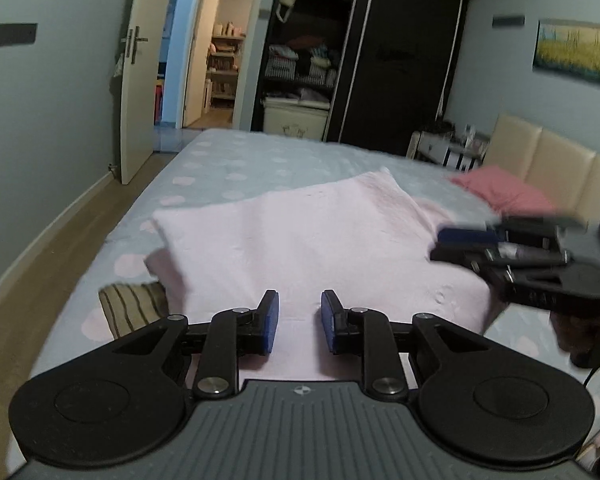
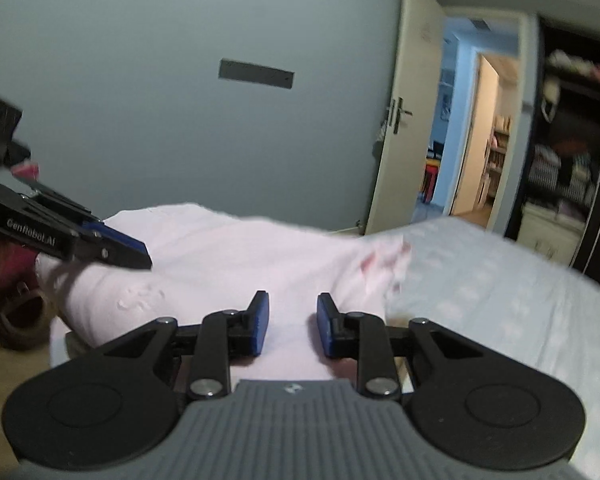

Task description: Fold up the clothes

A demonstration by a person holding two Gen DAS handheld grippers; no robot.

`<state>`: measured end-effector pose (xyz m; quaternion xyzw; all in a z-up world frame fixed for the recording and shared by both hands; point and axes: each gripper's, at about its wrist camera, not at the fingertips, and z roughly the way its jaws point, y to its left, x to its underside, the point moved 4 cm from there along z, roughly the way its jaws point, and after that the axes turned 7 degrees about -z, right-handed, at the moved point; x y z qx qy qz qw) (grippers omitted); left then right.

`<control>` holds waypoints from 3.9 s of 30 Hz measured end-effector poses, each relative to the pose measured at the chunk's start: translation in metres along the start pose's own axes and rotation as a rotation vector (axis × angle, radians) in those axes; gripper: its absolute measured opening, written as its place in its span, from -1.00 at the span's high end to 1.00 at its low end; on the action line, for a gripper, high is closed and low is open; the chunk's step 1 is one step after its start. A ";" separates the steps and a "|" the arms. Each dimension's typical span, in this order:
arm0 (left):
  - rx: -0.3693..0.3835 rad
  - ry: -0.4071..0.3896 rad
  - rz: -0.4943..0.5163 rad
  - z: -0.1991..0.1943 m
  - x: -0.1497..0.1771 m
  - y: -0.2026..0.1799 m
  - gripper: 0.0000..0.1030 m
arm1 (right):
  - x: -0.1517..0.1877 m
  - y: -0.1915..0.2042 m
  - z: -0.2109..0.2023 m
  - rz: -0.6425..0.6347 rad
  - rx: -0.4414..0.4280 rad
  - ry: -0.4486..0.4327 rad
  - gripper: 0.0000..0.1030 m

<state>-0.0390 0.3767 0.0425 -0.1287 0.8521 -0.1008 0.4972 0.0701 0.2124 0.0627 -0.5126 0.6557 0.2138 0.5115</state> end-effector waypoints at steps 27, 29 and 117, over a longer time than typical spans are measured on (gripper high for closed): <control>-0.159 -0.100 -0.076 0.032 -0.019 0.024 -0.01 | -0.005 -0.024 0.065 0.144 0.175 -0.017 0.19; -0.163 -0.079 -0.070 0.038 -0.011 0.030 -0.01 | 0.014 -0.022 0.073 0.130 0.176 0.006 0.20; -0.716 0.096 -0.113 -0.092 0.141 -0.149 -0.48 | 0.093 0.099 -0.177 0.295 0.213 0.236 -0.99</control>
